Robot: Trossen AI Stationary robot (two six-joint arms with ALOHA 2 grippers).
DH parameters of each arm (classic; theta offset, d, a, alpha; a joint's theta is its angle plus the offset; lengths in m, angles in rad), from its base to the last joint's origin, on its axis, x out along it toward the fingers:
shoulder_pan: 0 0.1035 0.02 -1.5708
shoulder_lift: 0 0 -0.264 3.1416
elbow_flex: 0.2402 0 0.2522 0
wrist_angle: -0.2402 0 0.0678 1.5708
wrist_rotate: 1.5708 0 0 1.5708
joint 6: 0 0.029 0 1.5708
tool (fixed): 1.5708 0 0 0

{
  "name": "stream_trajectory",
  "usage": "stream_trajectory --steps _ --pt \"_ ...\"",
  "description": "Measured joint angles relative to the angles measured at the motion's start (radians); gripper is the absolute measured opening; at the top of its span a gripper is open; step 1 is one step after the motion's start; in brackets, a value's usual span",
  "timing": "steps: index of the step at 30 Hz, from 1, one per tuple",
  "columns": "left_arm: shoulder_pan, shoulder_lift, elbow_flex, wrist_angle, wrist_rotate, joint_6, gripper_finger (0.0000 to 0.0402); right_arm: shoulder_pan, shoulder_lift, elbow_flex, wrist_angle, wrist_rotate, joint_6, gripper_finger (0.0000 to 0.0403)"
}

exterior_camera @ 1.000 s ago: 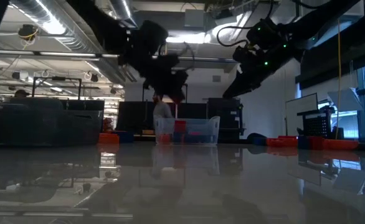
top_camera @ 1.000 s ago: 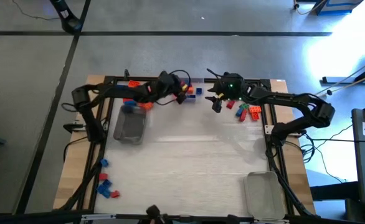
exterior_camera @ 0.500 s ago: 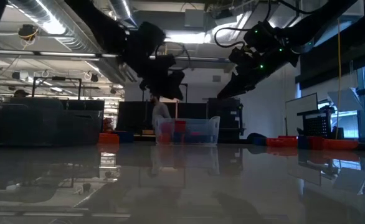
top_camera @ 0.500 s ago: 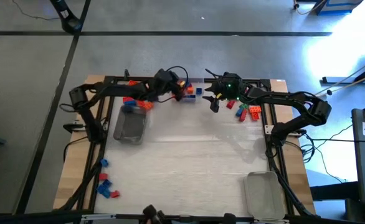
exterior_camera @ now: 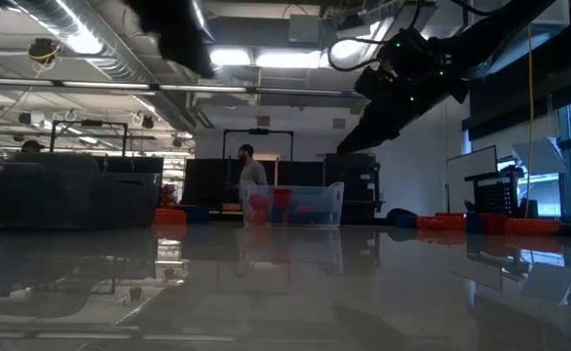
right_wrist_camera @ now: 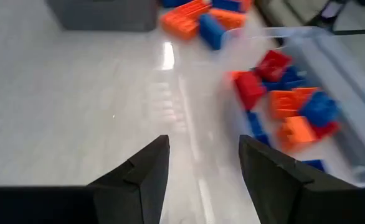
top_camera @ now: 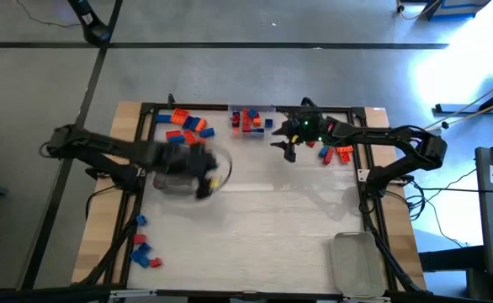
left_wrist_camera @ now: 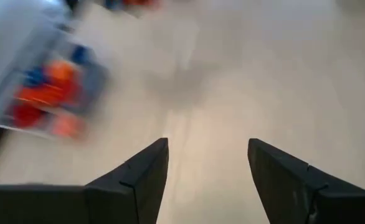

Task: Sort blocks by size
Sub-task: Put the red 4 stud game piece into the transparent bin

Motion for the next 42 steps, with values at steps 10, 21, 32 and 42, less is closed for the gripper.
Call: stream_trajectory --steps 10,21,32,42 --pt "-0.416 0.068 0.0 -0.163 0.021 -0.538 0.0193 0.11 0.0 0.0 -0.051 0.018 0.006 0.0193" --pt "-0.685 0.247 0.0 -0.147 0.2 -1.053 0.0193 0.162 0.0 0.0 -0.114 0.016 0.066 0.0193" --pt "-0.836 0.337 -0.003 -0.16 0.362 -1.248 0.0193 0.159 0.0 0.0 -0.106 0.027 0.113 0.0193" --pt "-0.925 0.463 -0.004 -0.159 0.361 -1.252 0.0193 0.159 0.0 0.0 -0.107 0.029 0.161 0.0193"
